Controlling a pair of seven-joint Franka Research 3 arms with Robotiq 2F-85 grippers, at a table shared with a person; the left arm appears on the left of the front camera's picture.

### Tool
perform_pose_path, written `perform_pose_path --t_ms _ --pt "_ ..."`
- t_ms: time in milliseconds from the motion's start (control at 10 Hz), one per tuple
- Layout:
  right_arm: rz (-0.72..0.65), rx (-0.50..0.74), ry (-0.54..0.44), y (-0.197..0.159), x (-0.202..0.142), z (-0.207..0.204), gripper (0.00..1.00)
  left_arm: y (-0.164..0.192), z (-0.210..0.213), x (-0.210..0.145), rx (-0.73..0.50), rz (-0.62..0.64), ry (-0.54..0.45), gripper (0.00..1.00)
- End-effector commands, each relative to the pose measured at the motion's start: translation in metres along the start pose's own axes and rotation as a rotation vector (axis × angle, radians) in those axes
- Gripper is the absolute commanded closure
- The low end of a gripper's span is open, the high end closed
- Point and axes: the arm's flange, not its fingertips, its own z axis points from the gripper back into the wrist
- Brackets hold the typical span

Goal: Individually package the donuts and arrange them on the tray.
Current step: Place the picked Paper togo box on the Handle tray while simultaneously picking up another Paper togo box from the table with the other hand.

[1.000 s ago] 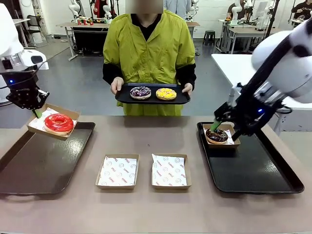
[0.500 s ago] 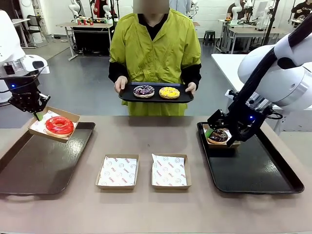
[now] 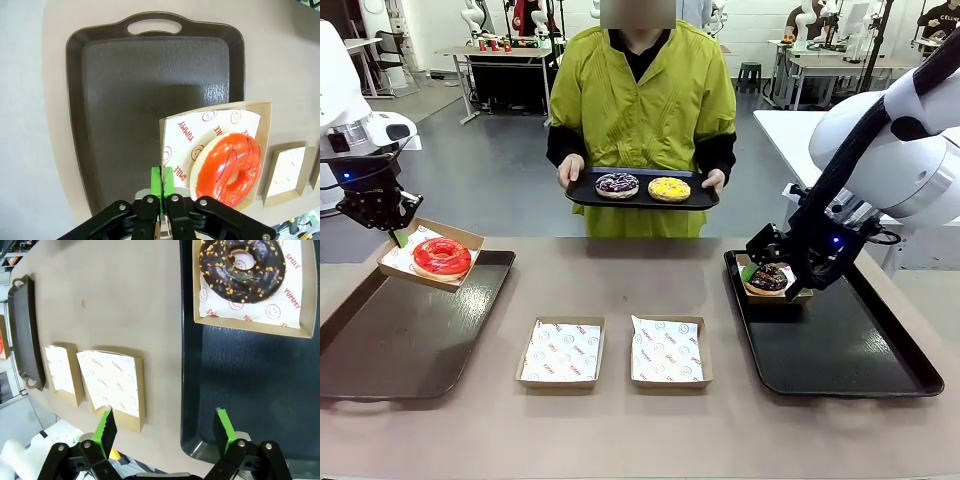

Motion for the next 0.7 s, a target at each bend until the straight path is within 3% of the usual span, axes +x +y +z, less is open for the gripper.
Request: perform_pose_path --t_ms 0,300,600 --pt "-0.008 -0.079 -0.001 0.015 -0.004 -0.013 0.00 0.000 -0.008 0.006 0.013 -0.022 0.006 0.99" --pt "-0.091 -0.275 0.034 0.065 -0.009 -0.066 0.00 0.006 -0.033 0.026 -0.003 0.041 0.029 0.99" --pt "-0.126 -0.376 0.065 0.092 -0.011 -0.115 0.00 0.013 -0.053 0.044 -0.030 0.050 0.061 0.99"
